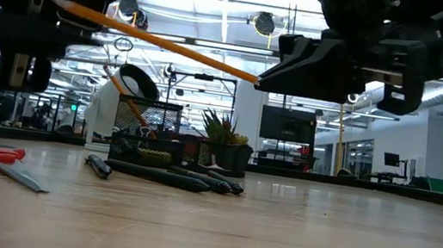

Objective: Pick and place office supplies into organizer
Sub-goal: Put the orange pencil into the black desk organizer

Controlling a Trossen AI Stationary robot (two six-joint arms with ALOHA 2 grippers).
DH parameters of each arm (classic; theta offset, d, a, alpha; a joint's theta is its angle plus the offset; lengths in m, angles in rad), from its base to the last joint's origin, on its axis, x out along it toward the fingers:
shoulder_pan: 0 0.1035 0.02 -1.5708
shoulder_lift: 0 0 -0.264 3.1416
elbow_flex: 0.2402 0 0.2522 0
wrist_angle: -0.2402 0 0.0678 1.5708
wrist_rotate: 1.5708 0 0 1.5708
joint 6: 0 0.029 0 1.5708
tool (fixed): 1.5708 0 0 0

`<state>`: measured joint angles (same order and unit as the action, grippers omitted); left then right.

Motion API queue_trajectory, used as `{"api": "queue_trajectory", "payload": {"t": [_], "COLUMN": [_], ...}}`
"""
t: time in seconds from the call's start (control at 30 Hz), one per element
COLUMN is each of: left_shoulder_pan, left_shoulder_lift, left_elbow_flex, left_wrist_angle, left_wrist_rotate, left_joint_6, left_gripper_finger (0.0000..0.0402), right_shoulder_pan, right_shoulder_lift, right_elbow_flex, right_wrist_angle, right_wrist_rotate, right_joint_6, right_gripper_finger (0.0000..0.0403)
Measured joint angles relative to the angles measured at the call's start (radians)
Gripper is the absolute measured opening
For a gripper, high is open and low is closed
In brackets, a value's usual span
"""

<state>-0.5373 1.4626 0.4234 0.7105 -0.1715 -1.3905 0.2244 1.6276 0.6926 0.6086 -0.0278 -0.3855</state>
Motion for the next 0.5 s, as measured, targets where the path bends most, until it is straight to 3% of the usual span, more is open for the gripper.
{"api": "queue_trajectory", "payload": {"t": [0.5], "left_shoulder_pan": [0.022], "left_shoulder_lift": [0.078], "left_elbow_flex": [0.075], "left_wrist_angle": [-0.004], "left_wrist_rotate": [0.052], "left_joint_6": [0.063], "left_gripper_finger": [0.0170], "right_shoulder_pan": [0.000], "right_shoulder_lift": [0.000], "right_elbow_flex": [0.000], "right_wrist_angle": [0.004], "right_wrist_rotate": [0.001], "right_joint_6": [0.006], "right_gripper_finger": [0.0019]}}
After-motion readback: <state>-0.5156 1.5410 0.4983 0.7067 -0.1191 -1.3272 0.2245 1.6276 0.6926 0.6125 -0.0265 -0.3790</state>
